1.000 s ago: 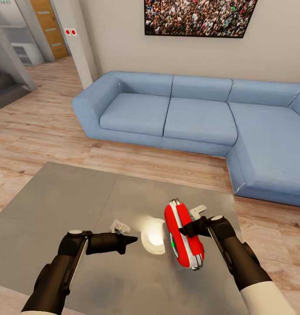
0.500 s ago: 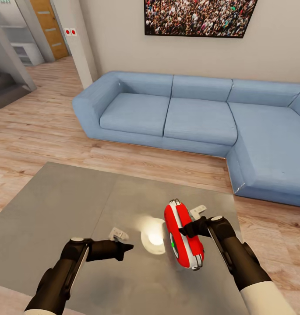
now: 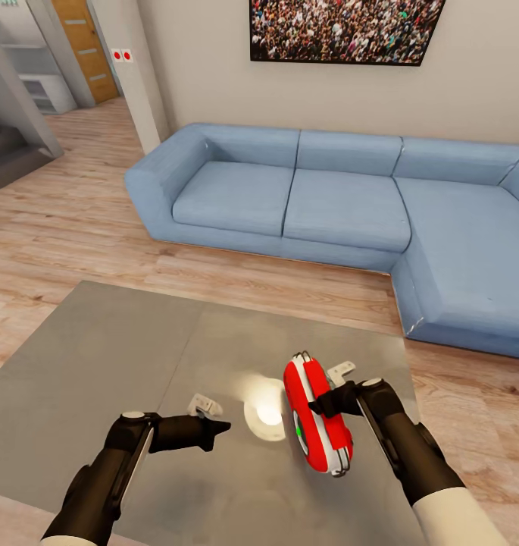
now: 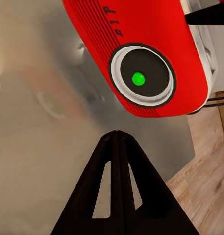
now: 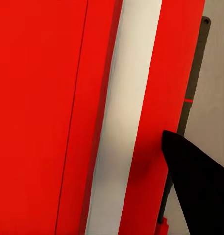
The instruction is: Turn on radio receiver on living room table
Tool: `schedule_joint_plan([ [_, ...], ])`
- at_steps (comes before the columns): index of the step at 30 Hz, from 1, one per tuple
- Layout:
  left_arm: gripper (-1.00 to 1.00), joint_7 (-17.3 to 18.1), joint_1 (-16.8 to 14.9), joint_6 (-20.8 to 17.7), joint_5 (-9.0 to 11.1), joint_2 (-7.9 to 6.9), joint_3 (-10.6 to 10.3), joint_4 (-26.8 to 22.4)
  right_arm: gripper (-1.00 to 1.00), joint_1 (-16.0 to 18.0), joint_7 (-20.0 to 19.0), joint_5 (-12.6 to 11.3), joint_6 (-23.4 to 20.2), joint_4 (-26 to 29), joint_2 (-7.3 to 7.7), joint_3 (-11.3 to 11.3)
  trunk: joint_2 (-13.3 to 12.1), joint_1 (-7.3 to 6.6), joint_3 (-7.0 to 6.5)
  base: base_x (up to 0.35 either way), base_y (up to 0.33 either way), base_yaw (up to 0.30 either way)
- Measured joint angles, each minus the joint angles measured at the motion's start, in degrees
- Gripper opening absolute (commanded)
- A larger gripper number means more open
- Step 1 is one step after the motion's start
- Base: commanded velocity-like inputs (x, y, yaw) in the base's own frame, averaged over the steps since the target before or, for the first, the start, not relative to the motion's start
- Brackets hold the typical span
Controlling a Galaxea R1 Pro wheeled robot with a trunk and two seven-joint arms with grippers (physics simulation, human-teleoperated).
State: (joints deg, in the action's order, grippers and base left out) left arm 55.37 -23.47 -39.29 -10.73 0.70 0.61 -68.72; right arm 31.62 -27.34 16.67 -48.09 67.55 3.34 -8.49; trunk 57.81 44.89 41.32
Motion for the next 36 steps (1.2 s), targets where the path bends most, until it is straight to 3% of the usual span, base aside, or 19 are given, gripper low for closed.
schedule_joint_plan([
  [12,-1.00,0.00,0.00,0.00,-0.07,0.19,0.00,-0.01,-1.00,-0.03,0.00,-0.05,1.06,0.00,0.03,0.06,0.00,0.00,0.00,0.000,0.000,0.000],
  [36,-1.00,0.00,0.00,0.00,-0.09,0.35,0.00,-0.01,-1.00,-0.03,0.19,-0.35,9.04,-4.86,0.00,0.06,0.00,0.00,0.00,0.000,0.000,0.000],
])
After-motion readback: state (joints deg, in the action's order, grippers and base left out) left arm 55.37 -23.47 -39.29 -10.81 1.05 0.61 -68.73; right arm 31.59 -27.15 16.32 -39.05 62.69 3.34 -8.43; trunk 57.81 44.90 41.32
